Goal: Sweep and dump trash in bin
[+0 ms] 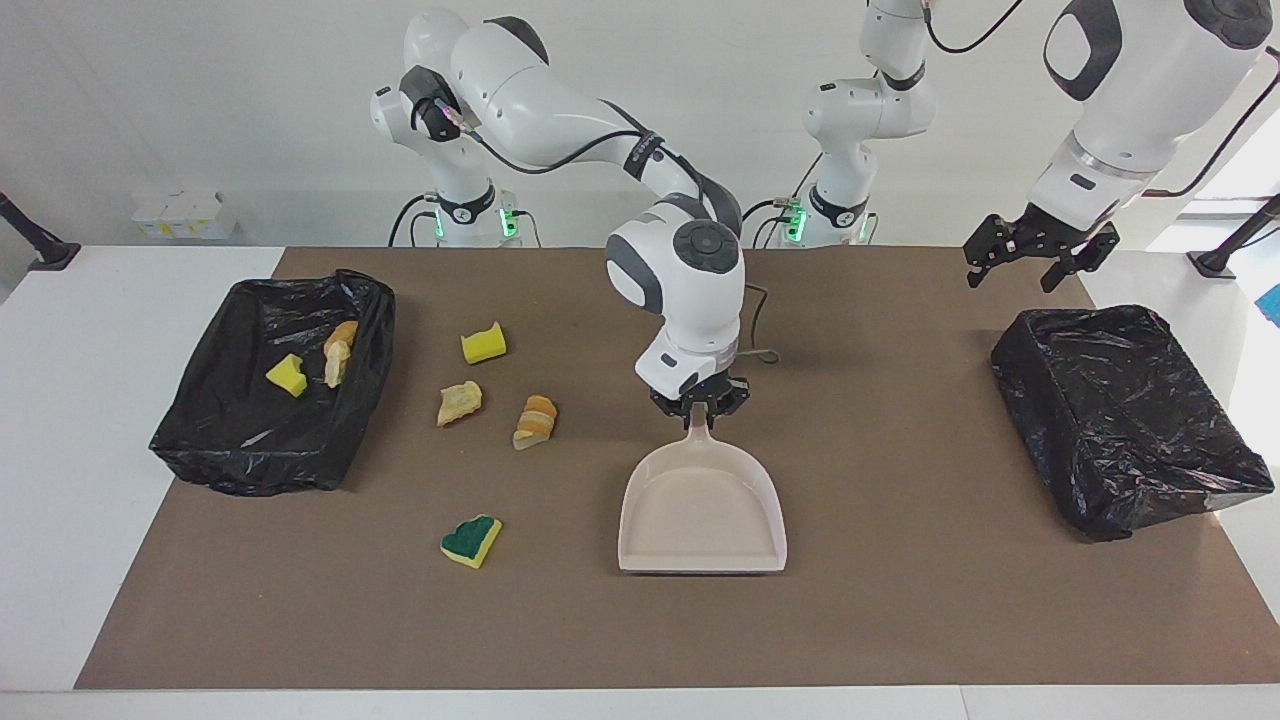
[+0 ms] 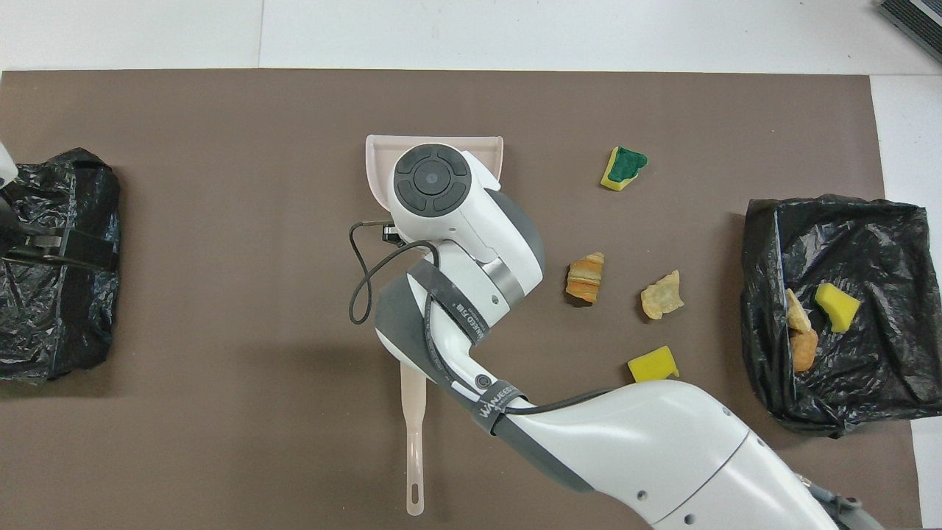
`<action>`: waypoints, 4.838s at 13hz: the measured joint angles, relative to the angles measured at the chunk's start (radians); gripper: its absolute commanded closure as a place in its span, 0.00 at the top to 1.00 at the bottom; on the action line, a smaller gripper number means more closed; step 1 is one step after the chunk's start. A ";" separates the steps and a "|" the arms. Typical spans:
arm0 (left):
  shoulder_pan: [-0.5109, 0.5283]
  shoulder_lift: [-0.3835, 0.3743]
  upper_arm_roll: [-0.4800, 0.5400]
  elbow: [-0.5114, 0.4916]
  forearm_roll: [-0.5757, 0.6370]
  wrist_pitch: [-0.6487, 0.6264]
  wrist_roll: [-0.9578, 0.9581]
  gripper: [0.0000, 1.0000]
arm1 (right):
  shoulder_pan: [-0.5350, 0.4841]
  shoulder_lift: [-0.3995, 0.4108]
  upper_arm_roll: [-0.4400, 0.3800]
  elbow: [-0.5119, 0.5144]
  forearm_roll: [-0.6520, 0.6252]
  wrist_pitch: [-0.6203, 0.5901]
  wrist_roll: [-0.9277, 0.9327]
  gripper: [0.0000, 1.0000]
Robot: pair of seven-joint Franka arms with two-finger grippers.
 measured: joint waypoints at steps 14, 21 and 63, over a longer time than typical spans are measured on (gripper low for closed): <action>0.001 0.000 0.000 -0.001 0.000 0.000 0.002 1.00 | 0.042 0.035 0.004 0.001 0.041 0.028 -0.008 0.48; 0.001 0.001 -0.004 -0.004 0.000 0.003 0.006 1.00 | 0.035 -0.018 0.005 0.019 0.088 0.021 -0.004 0.75; -0.533 0.303 -0.032 -0.255 -0.025 0.584 -0.548 0.75 | 0.110 -0.706 0.025 -0.935 0.299 0.116 0.136 0.00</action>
